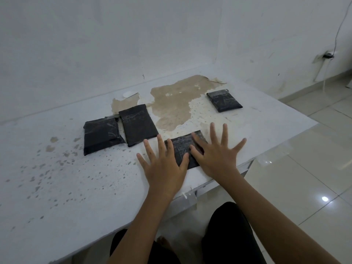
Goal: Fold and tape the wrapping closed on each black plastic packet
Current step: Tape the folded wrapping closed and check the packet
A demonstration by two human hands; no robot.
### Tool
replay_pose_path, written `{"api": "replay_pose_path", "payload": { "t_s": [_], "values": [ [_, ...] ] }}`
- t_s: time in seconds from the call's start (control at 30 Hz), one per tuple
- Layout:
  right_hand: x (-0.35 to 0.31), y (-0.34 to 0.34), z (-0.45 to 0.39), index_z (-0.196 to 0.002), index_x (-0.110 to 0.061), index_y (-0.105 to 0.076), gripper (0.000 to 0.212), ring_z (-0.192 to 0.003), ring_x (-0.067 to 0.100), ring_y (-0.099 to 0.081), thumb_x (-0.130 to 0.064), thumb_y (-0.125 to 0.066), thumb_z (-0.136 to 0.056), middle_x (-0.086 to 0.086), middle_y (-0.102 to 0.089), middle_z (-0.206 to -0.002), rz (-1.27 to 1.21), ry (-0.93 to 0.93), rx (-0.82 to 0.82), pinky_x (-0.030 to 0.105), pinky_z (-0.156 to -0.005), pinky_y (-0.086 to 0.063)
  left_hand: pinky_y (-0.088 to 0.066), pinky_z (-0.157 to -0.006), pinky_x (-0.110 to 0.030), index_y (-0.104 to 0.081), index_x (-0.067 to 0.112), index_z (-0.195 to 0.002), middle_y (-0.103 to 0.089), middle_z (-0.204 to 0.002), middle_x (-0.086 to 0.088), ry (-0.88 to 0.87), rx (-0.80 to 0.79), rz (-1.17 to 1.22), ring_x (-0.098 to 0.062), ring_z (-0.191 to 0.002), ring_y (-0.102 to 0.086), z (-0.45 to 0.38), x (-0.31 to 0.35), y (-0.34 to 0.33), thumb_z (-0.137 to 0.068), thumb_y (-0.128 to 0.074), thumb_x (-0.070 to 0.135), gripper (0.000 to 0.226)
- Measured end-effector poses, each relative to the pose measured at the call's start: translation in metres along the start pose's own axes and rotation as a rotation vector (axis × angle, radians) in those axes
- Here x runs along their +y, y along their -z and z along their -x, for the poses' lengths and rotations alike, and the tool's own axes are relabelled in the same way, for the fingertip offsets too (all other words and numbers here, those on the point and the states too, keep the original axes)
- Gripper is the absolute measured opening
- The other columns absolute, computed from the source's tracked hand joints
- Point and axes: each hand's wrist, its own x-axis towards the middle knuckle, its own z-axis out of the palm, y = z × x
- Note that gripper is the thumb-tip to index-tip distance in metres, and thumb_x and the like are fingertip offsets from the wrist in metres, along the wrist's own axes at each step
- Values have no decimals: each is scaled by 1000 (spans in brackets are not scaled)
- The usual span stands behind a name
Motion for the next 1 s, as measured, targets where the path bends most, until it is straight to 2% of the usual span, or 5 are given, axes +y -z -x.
{"api": "replay_pose_path", "payload": {
  "t_s": [0.33, 0.73, 0.8, 0.9, 1.0],
  "values": [
    [-4, 3, 5, -155, -49, -8, 75, -153, 31, 16, -82, -15, -88, -3, 5, -169, -134, -132, -29, 82, -105, 6, 3, -121, -68, 10, 24, -163, 19, -171, 4, 6, -74, 59, -36, -154, 23, 0, 0, 0, -96, -8, 75, 86],
    [-2, 5, 4, -156, -33, -21, 83, -155, 28, 4, -82, -16, -88, -3, -7, -169, -178, -145, -5, 78, -107, 8, -1, -126, -57, -9, 18, -164, -6, -173, 0, 47, 10, 150, -32, -158, 6, 8, -2, 3, -94, -13, 79, 93],
    [-2, 6, 7, -153, -24, -34, 79, -154, 29, -11, -75, -25, -93, 0, -22, -166, -288, -164, 101, 73, -113, 1, -3, -127, -54, -14, 16, -163, -15, -171, -3, 57, 54, 226, -32, -158, 1, 10, -1, 5, -99, -16, 72, 85],
    [-8, 8, 19, -137, -15, -56, 66, -135, 30, -43, -61, -45, -91, 6, -56, -144, -482, -93, 369, 60, -114, -30, -11, -127, -52, -26, 16, -160, -33, -165, -7, 81, 135, 367, -30, -157, -13, 11, -4, 7, -109, -28, 44, 59],
    [-27, 12, 32, -140, -12, -47, 84, -128, 29, -40, -69, -58, -80, 8, -52, -140, -508, -62, 265, 46, -109, -40, -41, -111, -47, -47, 23, -150, -60, -143, -3, 83, 240, 371, -25, -138, -48, 2, -23, 12, -104, -45, 18, 47]
  ]
}}
